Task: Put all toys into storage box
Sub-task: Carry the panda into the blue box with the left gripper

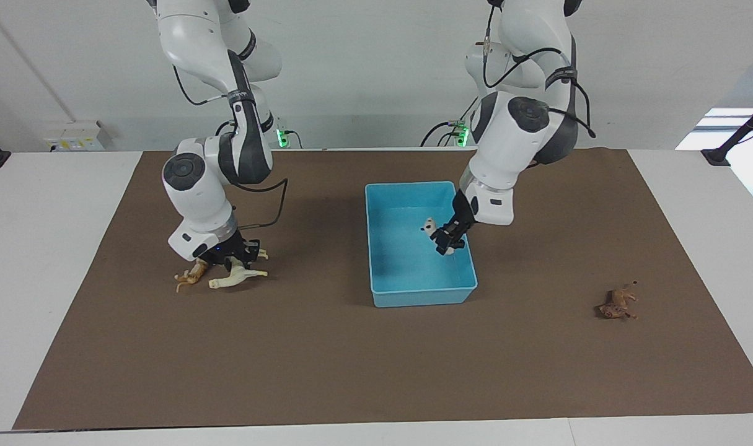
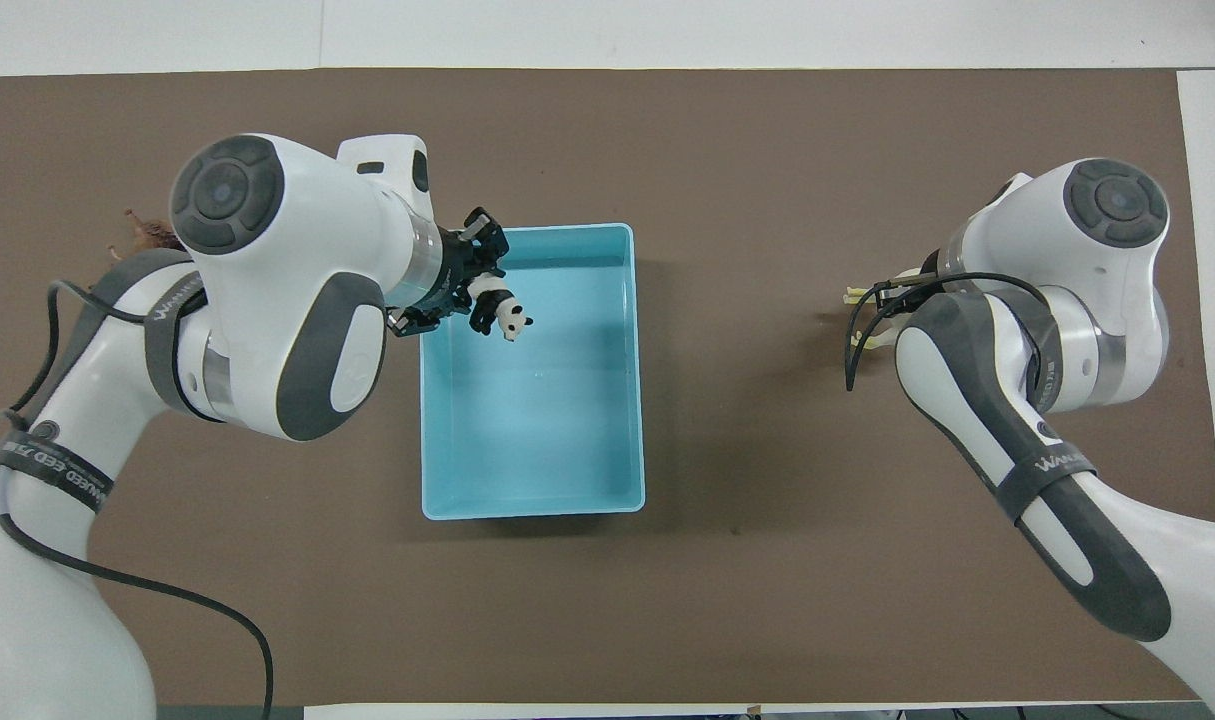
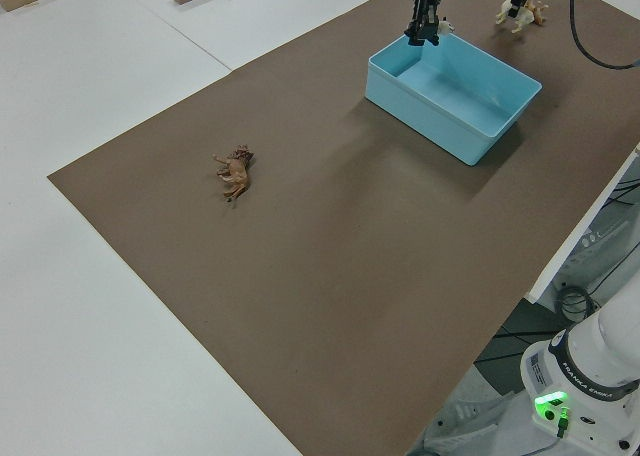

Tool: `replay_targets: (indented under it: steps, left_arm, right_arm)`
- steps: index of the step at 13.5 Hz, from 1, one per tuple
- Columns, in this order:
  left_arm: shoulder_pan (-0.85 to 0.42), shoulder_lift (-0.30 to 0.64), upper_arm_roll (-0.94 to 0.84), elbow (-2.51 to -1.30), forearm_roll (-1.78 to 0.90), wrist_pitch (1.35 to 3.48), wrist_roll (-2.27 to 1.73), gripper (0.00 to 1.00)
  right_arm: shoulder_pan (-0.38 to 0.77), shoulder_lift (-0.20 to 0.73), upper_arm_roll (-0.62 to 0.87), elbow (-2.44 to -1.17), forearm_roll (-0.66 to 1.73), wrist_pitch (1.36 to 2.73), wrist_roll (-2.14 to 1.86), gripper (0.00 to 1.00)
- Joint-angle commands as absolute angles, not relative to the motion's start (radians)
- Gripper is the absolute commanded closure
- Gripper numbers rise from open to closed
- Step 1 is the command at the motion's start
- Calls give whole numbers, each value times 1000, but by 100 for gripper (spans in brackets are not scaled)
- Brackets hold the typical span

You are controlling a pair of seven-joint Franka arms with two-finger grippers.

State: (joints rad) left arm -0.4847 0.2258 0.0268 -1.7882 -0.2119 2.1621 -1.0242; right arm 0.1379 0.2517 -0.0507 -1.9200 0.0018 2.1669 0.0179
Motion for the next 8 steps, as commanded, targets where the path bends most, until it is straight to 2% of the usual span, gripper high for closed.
replay_targets:
  steps: [1,3,8]
  left_arm:
    - [-524,157,46,-1957,-224,2287,-1002,54]
    - [-531,149,46,-1973,-222,2303,-1003,1]
    - [-500,170,58,-1872,-206,2205,-997,0]
  right_arm:
    - [140,252,-46,-1812,67,2060,73,100]
    - [175,255,-44,-1740,115,2007,200,100]
    - [302,334,-44,-1519,120,1882,489,100]
